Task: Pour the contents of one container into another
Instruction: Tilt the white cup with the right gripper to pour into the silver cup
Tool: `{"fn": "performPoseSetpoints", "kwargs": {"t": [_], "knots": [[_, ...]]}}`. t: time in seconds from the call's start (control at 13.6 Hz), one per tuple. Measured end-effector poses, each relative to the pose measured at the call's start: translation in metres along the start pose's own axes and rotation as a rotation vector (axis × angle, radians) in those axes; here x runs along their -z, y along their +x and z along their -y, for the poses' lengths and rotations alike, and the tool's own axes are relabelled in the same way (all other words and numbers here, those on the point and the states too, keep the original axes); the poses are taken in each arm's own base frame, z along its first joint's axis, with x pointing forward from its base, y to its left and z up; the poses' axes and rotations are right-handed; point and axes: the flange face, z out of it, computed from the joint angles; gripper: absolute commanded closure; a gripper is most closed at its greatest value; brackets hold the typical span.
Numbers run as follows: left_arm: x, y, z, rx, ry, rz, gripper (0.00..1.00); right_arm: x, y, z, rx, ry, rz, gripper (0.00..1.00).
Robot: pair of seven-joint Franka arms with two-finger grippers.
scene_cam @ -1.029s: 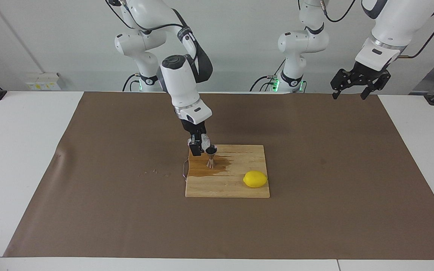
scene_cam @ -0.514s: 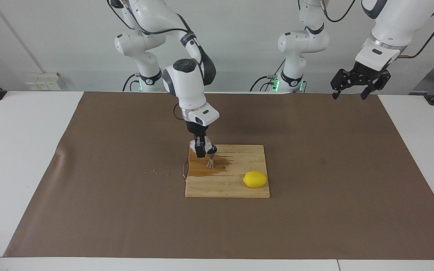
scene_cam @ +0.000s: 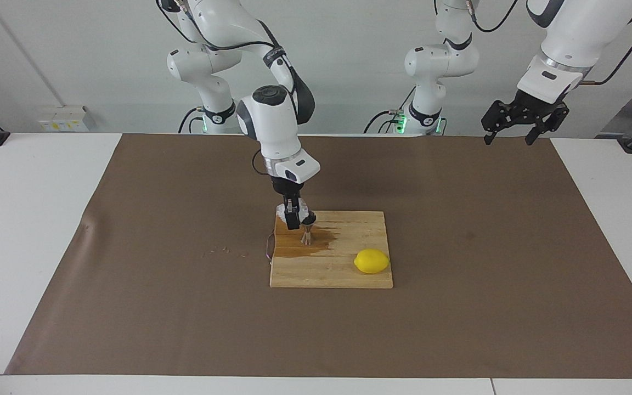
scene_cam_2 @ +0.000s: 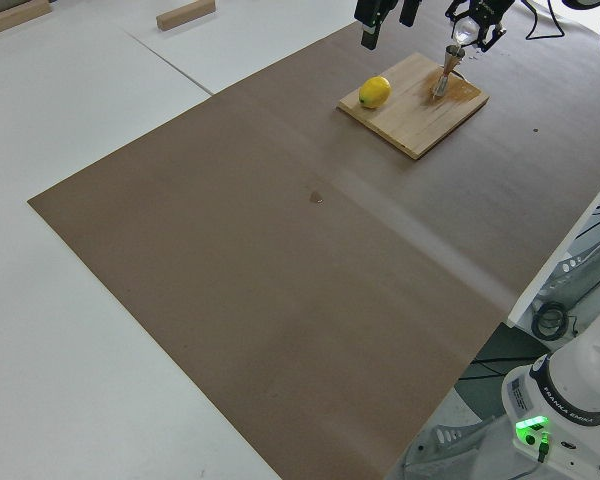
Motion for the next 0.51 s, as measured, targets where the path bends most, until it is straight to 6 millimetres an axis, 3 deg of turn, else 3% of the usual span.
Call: {"fn": "performPoseSetpoints", "kwargs": {"t": [0.51], "knots": [[0.0, 0.0, 0.0, 0.0, 0.0, 0.0, 0.0, 0.0001, 0.0001, -0.0001, 0.006, -0.003, 0.004, 0.68]]}}
